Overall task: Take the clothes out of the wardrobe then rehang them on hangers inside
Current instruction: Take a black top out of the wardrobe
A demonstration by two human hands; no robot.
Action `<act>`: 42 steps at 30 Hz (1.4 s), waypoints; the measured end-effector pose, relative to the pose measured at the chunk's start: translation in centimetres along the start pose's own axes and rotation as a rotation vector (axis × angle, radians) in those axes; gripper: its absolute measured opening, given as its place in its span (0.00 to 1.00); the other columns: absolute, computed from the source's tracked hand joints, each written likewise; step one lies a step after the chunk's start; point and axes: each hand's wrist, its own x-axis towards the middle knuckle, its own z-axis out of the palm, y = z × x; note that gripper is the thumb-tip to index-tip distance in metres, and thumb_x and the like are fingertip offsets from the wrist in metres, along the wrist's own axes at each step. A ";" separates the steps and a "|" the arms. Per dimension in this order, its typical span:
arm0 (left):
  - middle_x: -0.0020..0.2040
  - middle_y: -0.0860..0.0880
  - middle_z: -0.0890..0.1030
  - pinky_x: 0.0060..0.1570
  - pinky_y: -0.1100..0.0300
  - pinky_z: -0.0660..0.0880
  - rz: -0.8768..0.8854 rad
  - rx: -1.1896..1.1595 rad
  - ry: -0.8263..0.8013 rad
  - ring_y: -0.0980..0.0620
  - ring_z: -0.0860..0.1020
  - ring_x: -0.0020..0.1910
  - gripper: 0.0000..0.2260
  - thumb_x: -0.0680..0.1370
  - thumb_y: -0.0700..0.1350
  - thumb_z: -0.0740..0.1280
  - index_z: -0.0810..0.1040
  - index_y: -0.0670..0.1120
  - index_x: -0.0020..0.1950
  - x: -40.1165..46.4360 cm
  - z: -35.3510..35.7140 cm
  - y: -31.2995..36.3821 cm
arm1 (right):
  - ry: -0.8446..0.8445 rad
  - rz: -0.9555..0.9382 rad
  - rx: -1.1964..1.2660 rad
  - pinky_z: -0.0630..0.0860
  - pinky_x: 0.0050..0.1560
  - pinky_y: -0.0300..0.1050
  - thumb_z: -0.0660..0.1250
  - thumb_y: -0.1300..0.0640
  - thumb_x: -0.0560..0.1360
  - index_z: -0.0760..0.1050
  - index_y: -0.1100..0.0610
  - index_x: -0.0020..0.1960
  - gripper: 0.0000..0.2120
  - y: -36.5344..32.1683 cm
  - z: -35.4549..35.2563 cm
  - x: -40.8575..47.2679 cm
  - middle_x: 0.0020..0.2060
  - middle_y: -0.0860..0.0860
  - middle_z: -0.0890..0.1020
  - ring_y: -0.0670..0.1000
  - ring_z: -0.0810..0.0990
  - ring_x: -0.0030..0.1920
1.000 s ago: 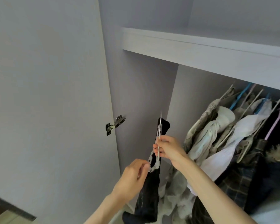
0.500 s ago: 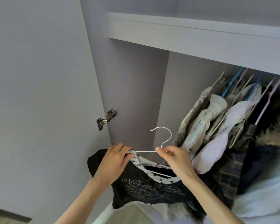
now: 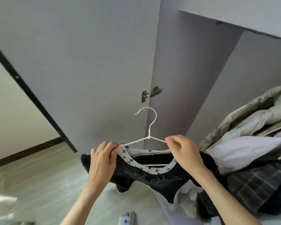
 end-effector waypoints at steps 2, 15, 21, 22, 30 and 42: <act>0.41 0.57 0.75 0.43 0.60 0.58 -0.102 0.037 0.069 0.56 0.70 0.38 0.15 0.77 0.53 0.54 0.77 0.48 0.43 -2.0 -2.4 -1.1 | 0.032 -0.130 -0.060 0.74 0.45 0.44 0.58 0.46 0.76 0.81 0.54 0.46 0.17 -0.6 1.8 -0.8 0.40 0.43 0.81 0.47 0.79 0.43; 0.36 0.57 0.75 0.44 0.59 0.56 -0.474 0.391 0.408 0.55 0.69 0.39 0.12 0.75 0.54 0.59 0.78 0.49 0.43 -14.7 -15.0 -7.3 | -0.172 -0.594 0.024 0.60 0.40 0.40 0.54 0.47 0.76 0.75 0.54 0.39 0.16 -10.6 15.2 -3.1 0.34 0.43 0.76 0.45 0.70 0.33; 0.39 0.54 0.77 0.45 0.59 0.58 -0.681 0.509 0.529 0.52 0.73 0.41 0.22 0.79 0.61 0.51 0.78 0.48 0.45 -22.2 -21.4 -9.7 | -0.203 -0.827 0.085 0.63 0.39 0.42 0.57 0.49 0.76 0.75 0.56 0.39 0.15 -20.2 21.7 -6.2 0.33 0.47 0.77 0.47 0.71 0.30; 0.39 0.54 0.77 0.45 0.58 0.58 -0.722 0.529 0.549 0.50 0.74 0.41 0.23 0.79 0.61 0.50 0.78 0.48 0.46 -23.5 -22.6 -10.1 | -0.208 -0.864 0.095 0.63 0.40 0.42 0.57 0.49 0.76 0.75 0.56 0.38 0.15 -22.0 23.0 -7.0 0.33 0.47 0.77 0.47 0.72 0.30; 0.33 0.61 0.67 0.45 0.54 0.63 -0.924 0.662 0.783 0.53 0.70 0.35 0.26 0.79 0.63 0.49 0.79 0.47 0.45 -33.1 -31.7 -13.0 | -0.257 -1.079 0.133 0.60 0.46 0.41 0.58 0.48 0.76 0.76 0.57 0.40 0.15 -34.6 31.9 -15.0 0.35 0.48 0.78 0.51 0.76 0.35; 0.31 0.55 0.76 0.43 0.54 0.61 -1.074 0.845 1.012 0.53 0.68 0.36 0.21 0.75 0.60 0.58 0.78 0.45 0.37 -39.6 -45.1 -18.3 | -0.404 -1.248 0.362 0.60 0.49 0.41 0.58 0.46 0.75 0.76 0.58 0.43 0.16 -51.2 41.8 -23.2 0.39 0.50 0.81 0.52 0.78 0.41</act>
